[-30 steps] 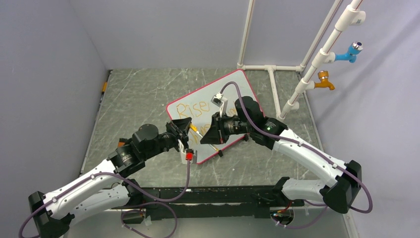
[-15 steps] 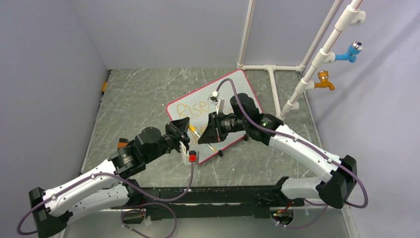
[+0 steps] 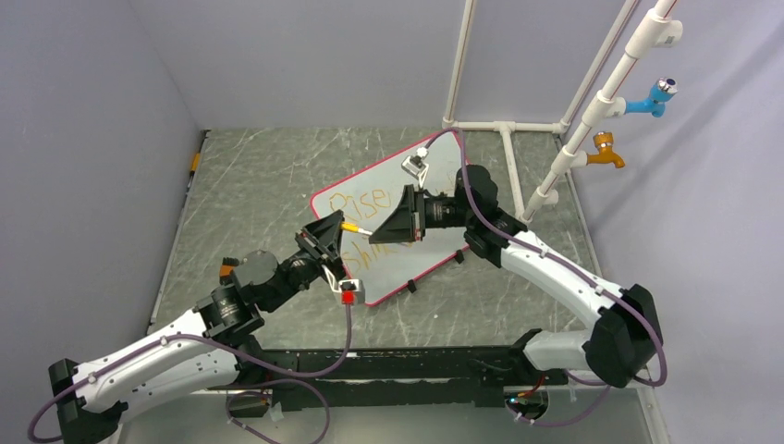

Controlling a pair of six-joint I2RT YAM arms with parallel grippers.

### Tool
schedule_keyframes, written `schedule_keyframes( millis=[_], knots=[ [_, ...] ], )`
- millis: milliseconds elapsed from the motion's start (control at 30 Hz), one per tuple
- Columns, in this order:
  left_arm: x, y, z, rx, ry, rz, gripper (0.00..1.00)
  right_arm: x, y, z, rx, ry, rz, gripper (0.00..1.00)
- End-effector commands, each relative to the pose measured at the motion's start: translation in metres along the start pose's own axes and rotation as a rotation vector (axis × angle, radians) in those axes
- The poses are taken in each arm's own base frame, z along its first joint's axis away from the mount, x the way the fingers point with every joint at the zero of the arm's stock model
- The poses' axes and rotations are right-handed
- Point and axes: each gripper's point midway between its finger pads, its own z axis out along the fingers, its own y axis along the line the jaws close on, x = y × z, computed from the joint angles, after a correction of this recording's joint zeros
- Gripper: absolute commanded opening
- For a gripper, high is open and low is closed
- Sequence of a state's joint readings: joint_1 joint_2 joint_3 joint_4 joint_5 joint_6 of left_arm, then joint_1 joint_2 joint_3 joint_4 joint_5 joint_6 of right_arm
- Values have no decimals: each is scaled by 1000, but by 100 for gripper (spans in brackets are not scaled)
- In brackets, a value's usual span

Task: Write a sentence on the whiteboard
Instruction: Pass from the left arm to the right, then put down the whiteboard marker at the center of the board.

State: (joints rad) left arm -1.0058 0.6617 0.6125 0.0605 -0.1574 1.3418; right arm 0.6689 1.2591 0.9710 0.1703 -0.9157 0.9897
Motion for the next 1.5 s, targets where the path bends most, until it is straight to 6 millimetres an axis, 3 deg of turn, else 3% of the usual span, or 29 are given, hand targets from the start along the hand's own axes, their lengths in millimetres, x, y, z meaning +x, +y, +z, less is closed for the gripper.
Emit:
schedule_keyframes(
  millis=[0,200,233,300,367,633,800,900,1067,1267,1467],
  knots=[
    [-60,1,2,-4,-288,-33,0,-52,45,1,-179,-172,-75,0],
    [-57,2,6,-6,-266,-45,0,-49,46,5,-212,-145,-57,0],
    [-55,2,7,-6,-250,-46,5,-48,41,6,-188,-147,-63,0],
    [-52,1,8,-8,-233,-38,31,-47,36,4,-136,-151,-90,0],
    [-44,1,8,-18,-195,-32,51,-46,30,3,-77,-150,-114,0],
    [-30,-2,3,3,-145,-24,97,-45,-10,-16,183,-203,-182,0],
    [-29,-5,3,31,-141,-38,99,-45,-55,-48,480,-295,-194,0],
    [-26,-8,4,38,-132,-62,99,-34,-90,-87,712,-371,-175,0],
    [-20,-10,10,38,-98,-98,99,-1,-141,-151,1059,-443,-88,0],
    [-10,-11,16,43,-51,-147,99,34,-174,-201,1317,-485,8,0],
    [3,-6,22,12,-3,-227,99,56,-196,-229,1481,-527,94,0]
  ],
)
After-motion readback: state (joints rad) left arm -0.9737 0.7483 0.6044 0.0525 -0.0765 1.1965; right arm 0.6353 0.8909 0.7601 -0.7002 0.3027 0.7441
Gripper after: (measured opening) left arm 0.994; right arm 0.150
